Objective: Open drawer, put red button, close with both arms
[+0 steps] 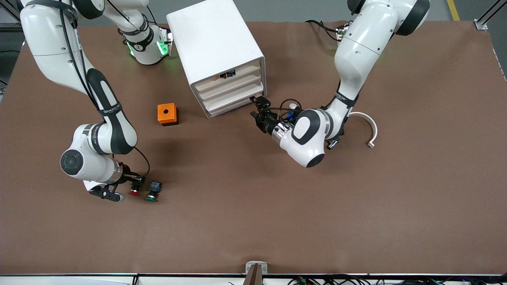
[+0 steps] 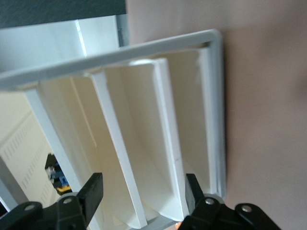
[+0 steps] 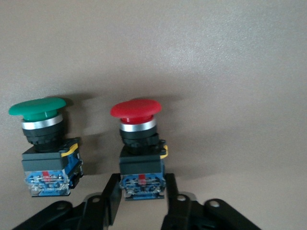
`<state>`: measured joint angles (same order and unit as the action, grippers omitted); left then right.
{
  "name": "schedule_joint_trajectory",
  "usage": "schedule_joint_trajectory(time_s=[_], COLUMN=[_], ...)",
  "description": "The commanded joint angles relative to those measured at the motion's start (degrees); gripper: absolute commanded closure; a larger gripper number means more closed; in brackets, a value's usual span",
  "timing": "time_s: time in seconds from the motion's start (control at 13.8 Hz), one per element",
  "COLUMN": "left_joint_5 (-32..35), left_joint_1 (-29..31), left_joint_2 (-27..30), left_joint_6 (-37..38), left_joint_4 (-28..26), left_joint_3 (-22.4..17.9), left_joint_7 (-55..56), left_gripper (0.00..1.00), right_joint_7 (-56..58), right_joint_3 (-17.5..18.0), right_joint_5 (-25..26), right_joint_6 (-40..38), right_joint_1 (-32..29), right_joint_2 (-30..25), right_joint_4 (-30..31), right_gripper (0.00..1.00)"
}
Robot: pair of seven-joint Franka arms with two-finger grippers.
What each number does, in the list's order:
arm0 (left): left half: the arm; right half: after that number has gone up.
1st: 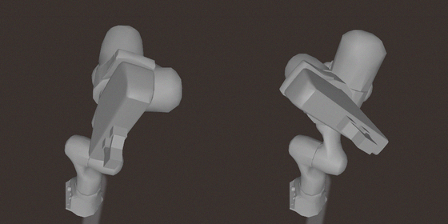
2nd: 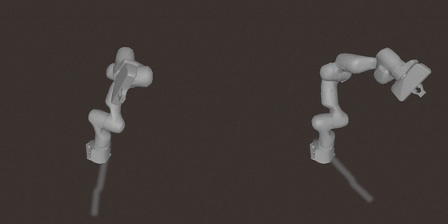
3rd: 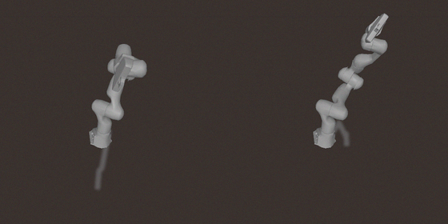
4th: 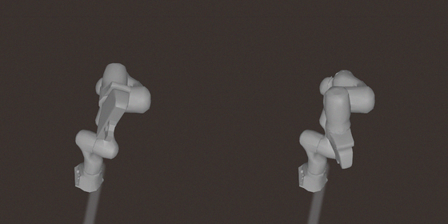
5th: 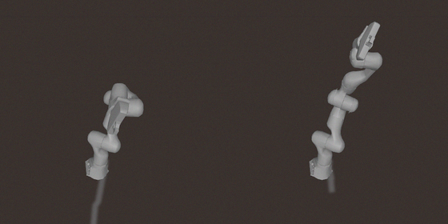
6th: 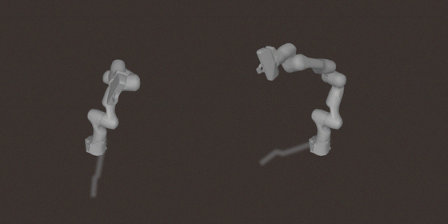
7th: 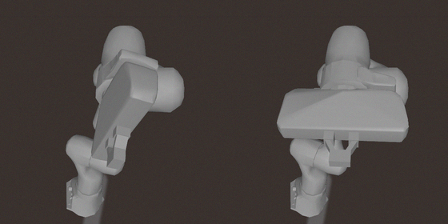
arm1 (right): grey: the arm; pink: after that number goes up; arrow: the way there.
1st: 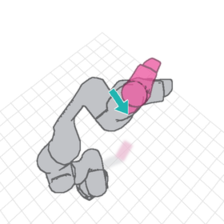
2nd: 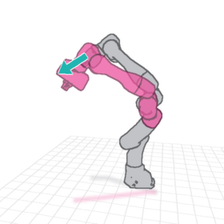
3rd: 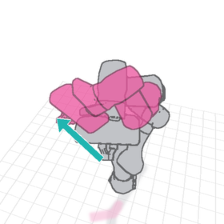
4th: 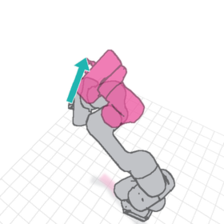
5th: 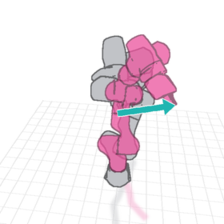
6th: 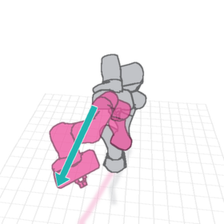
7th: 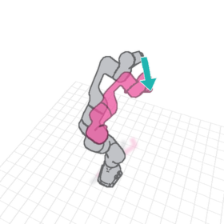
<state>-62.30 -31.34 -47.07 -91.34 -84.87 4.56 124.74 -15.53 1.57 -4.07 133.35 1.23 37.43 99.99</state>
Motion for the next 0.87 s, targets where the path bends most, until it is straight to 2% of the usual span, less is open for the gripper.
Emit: schedule_joint_trajectory(time_s=[0.0,0.14,0.22,0.43,0.58,0.79], left_joint_5=[-3.4,-4.1,-4.5,-4.7,-4.8,-4.7], left_joint_1=[-2.4,-4.0,-4.3,-7.1,-8.3,-8.4], left_joint_2=[-1.0,-2.0,-2.0,-2.9,-3.1,-3.0], left_joint_6=[0.6,0.6,0.7,0.8,0.8,0.8], left_joint_4=[1.5,1.6,1.6,1.6,1.6,1.6], left_joint_3=[-0.3,-0.3,-0.3,-0.3,-0.3,-0.3], left_joint_7=[4.5,6.3,7.3,7.3,7.6,7.4], left_gripper=[0.27,0.38,0.39,0.41,0.53,0.81], right_joint_7=[-0.6,-0.6,-0.6,-0.6,-0.6,-2.4], right_joint_3=[-0.1,-0.1,-0.1,0.0,-0.1,-0.1], right_joint_5=[-0.8,-0.8,-0.8,-0.8,-0.8,-0.8], right_joint_6=[0.5,1.0,0.9,-0.8,-4.7,-13.0], right_joint_1=[0.6,0.4,0.4,1.4,1.6,2.5], right_joint_2=[0.5,0.3,0.2,-1.1,-2.7,-4.8], right_joint_4=[-0.5,-0.5,-0.7,-1.9,-3.8,-7.8], right_gripper=[0.83,0.92,0.96,0.99,0.99,0.99])
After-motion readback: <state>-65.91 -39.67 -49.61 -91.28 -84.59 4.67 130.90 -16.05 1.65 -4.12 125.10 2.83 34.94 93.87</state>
